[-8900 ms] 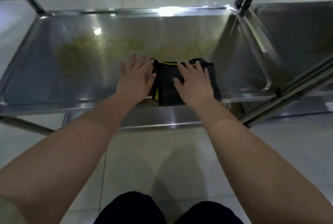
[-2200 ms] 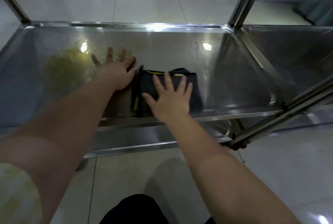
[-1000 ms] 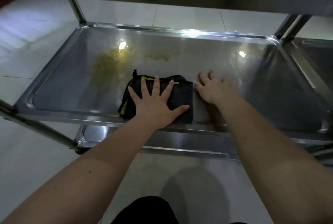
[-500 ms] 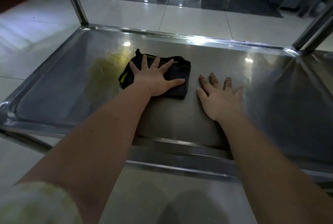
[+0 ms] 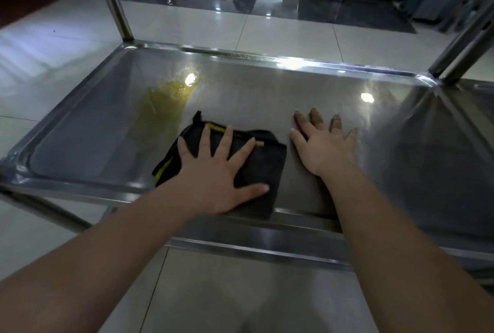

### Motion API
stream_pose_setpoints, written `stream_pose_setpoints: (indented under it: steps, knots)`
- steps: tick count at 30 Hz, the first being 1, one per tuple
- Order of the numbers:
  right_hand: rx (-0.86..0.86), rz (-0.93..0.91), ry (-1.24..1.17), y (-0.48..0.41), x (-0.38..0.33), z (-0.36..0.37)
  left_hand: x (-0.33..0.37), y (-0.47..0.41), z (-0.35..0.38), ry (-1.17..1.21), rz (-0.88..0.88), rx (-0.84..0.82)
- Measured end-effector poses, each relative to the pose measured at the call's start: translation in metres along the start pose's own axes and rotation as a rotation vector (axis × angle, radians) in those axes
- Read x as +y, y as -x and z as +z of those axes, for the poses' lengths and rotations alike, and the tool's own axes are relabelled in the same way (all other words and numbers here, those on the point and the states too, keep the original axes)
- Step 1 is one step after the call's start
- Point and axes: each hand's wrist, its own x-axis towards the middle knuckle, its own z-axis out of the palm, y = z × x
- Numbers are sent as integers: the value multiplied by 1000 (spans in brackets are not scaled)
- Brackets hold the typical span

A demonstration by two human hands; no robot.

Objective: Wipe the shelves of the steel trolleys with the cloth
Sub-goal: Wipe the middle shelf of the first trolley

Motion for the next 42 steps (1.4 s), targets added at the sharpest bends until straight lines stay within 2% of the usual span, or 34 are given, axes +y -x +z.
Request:
stream_pose_setpoints:
  steps: [4, 11, 16, 20, 24, 28, 31, 33, 36, 42]
  knots:
    - [-1, -2, 9, 2, 1, 1, -6, 19, 4, 43, -23, 20]
    - [9, -10, 8, 5, 2, 2, -6, -109, -35, 88, -75, 2]
    - [7, 6, -2, 2, 2, 1, 3, -147, -47, 91, -143, 40]
    - [12, 13, -16, 1, 1, 0, 2, -114, -45, 43, -40, -6]
    - [1, 16, -16, 5, -2, -4, -17, -29, -15, 10, 98, 21]
    - [-38, 80, 14, 9, -9, -9, -41, 26, 1, 29, 84, 69]
    - [-97, 90, 28, -1, -36, -14, -38, 28, 0, 19, 53, 68]
    - [-48, -11, 6, -6, -58, -10, -35, 27, 3, 21, 52, 94]
    - [21, -36, -47, -9, -69, 0, -41, 23, 7, 83, 57, 126]
    - [17, -47, 1, -12, -63, 8, -76, -54, -19, 104, -66, 63]
